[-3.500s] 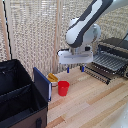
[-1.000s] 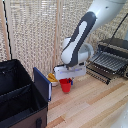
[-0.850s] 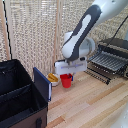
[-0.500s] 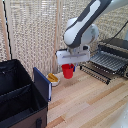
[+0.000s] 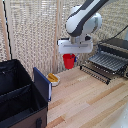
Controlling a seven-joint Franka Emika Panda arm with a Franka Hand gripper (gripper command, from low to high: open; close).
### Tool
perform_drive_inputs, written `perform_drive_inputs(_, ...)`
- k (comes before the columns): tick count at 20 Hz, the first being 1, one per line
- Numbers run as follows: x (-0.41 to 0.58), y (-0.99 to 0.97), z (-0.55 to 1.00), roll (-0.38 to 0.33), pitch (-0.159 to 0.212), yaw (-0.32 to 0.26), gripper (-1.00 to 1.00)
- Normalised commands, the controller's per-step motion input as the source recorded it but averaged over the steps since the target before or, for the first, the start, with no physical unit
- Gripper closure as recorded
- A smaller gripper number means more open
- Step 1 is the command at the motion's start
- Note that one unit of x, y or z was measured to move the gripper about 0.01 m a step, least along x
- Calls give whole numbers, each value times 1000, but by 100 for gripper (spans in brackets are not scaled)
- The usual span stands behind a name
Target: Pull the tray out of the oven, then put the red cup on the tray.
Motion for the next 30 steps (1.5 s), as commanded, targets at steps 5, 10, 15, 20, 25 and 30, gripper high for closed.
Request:
perform_drive_inputs(5, 43, -756, 184, 19, 0, -136, 100)
perform_drive_inputs(10, 32, -795, 190, 22, 3, -122, 100)
perform_drive_inputs(15, 30, -792, 309, 1, 32, -133, 100)
perform_drive_inputs(20, 210, -749, 175, 5, 0, -130, 100)
perform_drive_inputs(25, 431, -750, 159, 25, 0, -90, 100)
perform_drive_inputs(30, 504, -729, 174, 20, 0, -90, 100)
